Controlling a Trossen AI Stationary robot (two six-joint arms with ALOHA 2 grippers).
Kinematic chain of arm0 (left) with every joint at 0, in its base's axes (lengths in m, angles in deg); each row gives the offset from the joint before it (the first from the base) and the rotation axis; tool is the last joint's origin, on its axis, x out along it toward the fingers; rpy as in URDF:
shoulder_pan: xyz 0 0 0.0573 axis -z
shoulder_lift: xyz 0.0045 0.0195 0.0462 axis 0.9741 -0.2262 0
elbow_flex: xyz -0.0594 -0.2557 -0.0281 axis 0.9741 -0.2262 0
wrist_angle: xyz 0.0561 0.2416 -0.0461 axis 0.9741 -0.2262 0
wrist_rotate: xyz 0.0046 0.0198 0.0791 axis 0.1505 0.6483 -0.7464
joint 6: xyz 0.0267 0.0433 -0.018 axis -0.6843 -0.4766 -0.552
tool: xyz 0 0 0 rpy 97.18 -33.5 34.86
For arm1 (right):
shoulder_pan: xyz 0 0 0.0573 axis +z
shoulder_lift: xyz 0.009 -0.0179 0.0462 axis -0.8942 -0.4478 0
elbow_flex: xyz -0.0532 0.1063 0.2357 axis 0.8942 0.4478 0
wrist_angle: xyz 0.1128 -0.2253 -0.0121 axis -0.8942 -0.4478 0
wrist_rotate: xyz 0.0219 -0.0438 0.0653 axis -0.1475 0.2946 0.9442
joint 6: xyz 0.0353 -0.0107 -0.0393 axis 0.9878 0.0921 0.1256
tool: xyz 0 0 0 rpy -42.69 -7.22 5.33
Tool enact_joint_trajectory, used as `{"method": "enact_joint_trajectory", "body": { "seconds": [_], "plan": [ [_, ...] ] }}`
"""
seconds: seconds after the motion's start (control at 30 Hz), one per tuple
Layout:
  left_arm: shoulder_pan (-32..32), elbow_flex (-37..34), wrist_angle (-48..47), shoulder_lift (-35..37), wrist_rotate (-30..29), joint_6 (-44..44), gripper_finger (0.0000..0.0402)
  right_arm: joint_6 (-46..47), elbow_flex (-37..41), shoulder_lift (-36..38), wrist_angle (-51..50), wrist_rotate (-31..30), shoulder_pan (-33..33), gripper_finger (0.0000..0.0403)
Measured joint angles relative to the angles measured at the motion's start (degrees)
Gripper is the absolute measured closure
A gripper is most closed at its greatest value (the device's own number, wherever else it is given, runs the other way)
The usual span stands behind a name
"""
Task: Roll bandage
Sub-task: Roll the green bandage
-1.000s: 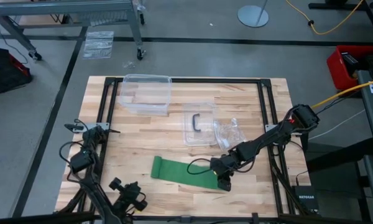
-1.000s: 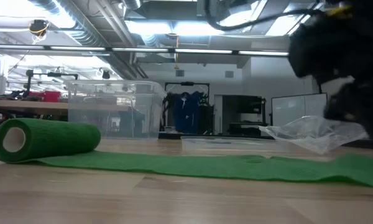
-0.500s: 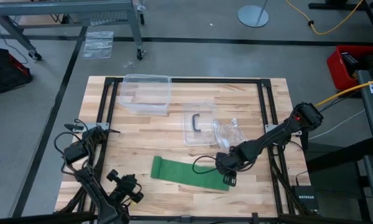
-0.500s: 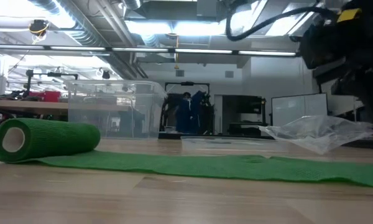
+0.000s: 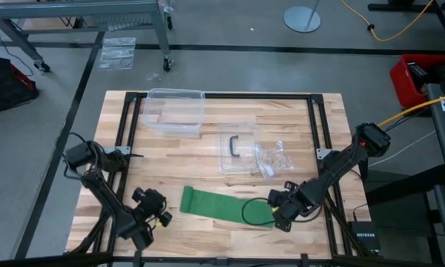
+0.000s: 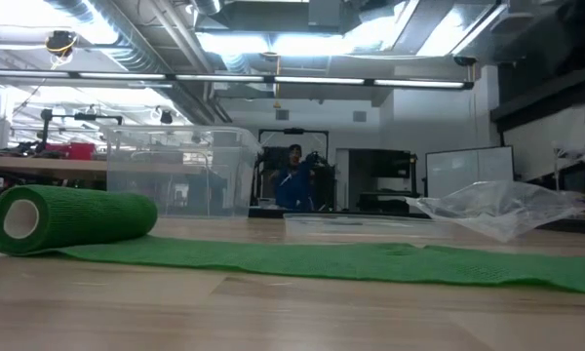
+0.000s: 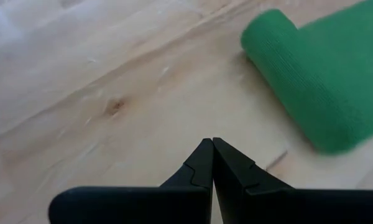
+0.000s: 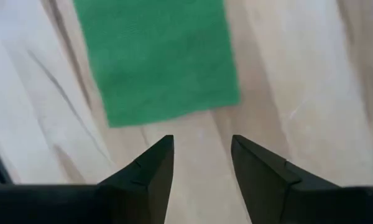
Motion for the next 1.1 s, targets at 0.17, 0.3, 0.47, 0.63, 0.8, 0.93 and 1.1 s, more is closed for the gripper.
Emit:
{"method": "enact_joint_trajectory", "body": {
  "seconds": [0.17, 0.3, 0.47, 0.63, 0.8, 0.93, 1.1],
  "plan": [
    [-3.0, -4.5, 8.5, 4.0, -0.2, -5.4, 0.0402, 3.0, 0.0, 0.0, 3.5, -1.8, 0.7, 0.0237],
    [-5.8, -6.6, 16.6, 5.3, -0.2, -14.8, 0.0402, 6.2, 0.0, 0.0, 6.2, -3.7, 0.7, 0.0237],
    [-8.8, -7.2, 19.5, 5.3, 1.8, -22.7, 0.0402, 10.4, 0.0, 0.0, 10.4, -9.4, 2.5, 0.0237],
    [-10.9, -7.2, 21.6, 5.3, 3.2, -27.5, 0.0402, 16.0, -0.1, -0.2, 11.6, -14.9, 4.1, 0.0237],
    [-12.0, -7.2, 24.4, 5.3, 5.4, -31.8, 0.0402, 19.8, -0.1, -3.7, 13.1, -16.8, 4.4, 0.0237],
    [-12.1, -7.2, 25.1, 5.3, 6.1, -33.2, 0.0402, 21.1, -0.1, -7.7, 15.9, -15.9, 4.3, 0.0237],
    [-11.9, -7.2, 25.3, 5.3, 7.1, -33.5, 0.0402, 22.9, -0.1, -10.4, 17.5, -15.9, 4.3, 0.0237]
  ]
}}
